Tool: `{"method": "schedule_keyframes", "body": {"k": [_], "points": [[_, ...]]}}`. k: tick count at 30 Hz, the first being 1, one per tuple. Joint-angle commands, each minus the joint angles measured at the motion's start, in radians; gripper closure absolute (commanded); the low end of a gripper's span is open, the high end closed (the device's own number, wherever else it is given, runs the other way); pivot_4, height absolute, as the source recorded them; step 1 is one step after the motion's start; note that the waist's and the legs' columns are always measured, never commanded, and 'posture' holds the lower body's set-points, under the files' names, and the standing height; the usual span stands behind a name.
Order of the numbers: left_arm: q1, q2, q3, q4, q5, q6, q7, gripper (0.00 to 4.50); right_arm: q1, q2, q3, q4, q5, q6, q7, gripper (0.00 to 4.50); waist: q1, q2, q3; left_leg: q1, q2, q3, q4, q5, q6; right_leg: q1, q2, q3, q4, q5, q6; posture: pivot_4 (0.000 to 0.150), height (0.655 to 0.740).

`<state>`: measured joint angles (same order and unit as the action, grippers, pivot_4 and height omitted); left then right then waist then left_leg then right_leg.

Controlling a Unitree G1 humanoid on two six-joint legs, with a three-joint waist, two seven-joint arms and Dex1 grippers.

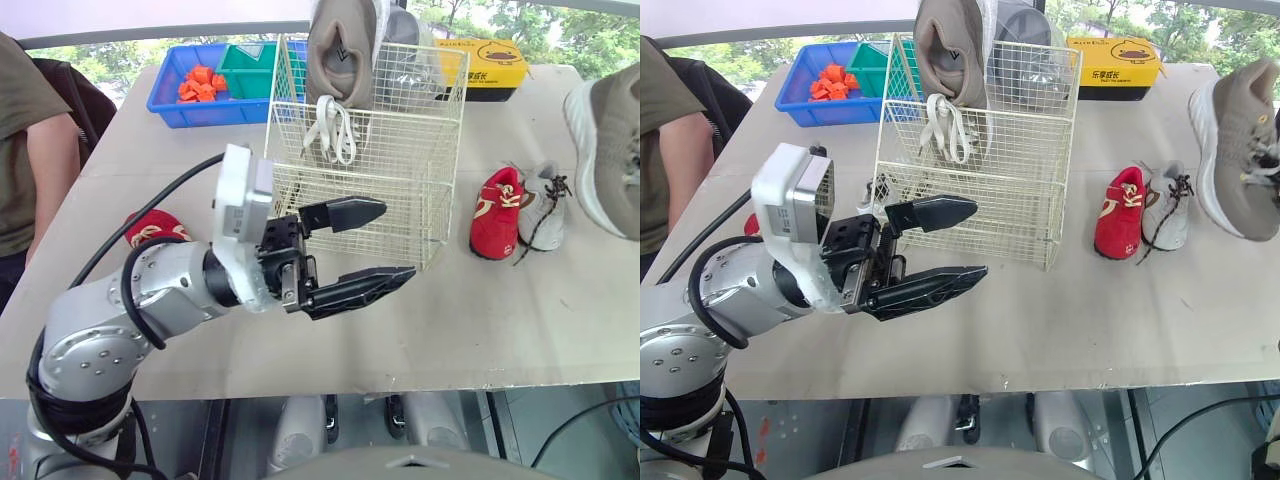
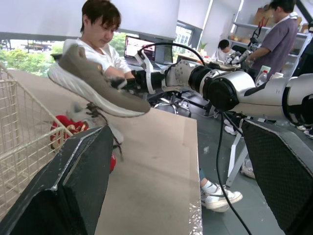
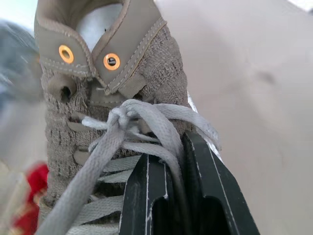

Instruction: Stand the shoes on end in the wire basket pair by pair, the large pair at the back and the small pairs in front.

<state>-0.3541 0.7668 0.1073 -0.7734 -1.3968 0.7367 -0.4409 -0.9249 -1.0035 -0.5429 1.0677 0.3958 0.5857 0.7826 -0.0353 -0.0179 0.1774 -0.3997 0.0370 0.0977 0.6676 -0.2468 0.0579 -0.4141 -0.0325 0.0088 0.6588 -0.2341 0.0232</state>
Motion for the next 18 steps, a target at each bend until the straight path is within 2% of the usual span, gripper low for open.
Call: {"method": "schedule_keyframes", "body": {"k": [1,5,7,14,16,18], "points": [[-0.027,-0.018,-0.005,0.002,0.013,-0.025,-0.009,0.00,-0.088,-0.034,-0.052,-0.160,0.060,-0.040,-0.044,4.46,-0.001,0.001,0.000,0.000,0.000,0.000,0.000,0.000,0.000,0.000,0.000,0.000,0.000,0.000,0.000,0.150,0.7400],[-0.047,-0.048,-0.011,0.026,0.027,-0.028,-0.001,0.00,-0.178,0.019,-0.024,-0.336,0.084,-0.053,-0.099,4.46,-0.005,0.006,0.004,0.000,0.000,0.002,0.000,0.000,0.000,-0.002,0.000,0.002,0.001,0.000,0.001,0.150,0.7400],[-0.054,-0.061,-0.009,0.035,0.035,-0.031,0.009,0.00,-0.222,0.090,-0.051,-0.448,0.149,-0.058,-0.124,4.46,-0.009,0.006,0.004,0.000,0.001,0.002,-0.001,0.000,0.000,-0.002,0.002,0.003,0.001,0.000,0.001,0.150,0.7400],[-0.071,-0.113,0.020,0.057,0.109,-0.069,0.103,0.00,-0.288,0.343,0.027,-0.873,0.252,-0.013,-0.303,4.46,0.003,0.006,0.004,-0.002,0.002,0.001,-0.003,0.003,-0.005,-0.005,0.003,0.001,0.002,0.000,0.001,0.150,0.7400],[-0.067,-0.123,0.043,0.054,0.156,-0.087,0.150,0.00,-0.262,0.440,0.063,-1.009,0.280,-0.017,-0.356,4.46,0.004,0.006,0.003,-0.006,0.002,0.001,-0.002,0.003,-0.005,-0.008,0.001,0.001,0.002,0.000,0.001,0.150,0.7400],[-0.054,-0.129,0.062,0.046,0.191,-0.098,0.191,0.00,-0.236,0.531,0.093,-1.113,0.304,-0.019,-0.413,4.46,0.007,0.006,0.003,-0.017,0.002,0.001,0.002,0.003,-0.005,-0.019,0.000,0.001,0.004,0.002,0.003,0.150,0.7400]]}}
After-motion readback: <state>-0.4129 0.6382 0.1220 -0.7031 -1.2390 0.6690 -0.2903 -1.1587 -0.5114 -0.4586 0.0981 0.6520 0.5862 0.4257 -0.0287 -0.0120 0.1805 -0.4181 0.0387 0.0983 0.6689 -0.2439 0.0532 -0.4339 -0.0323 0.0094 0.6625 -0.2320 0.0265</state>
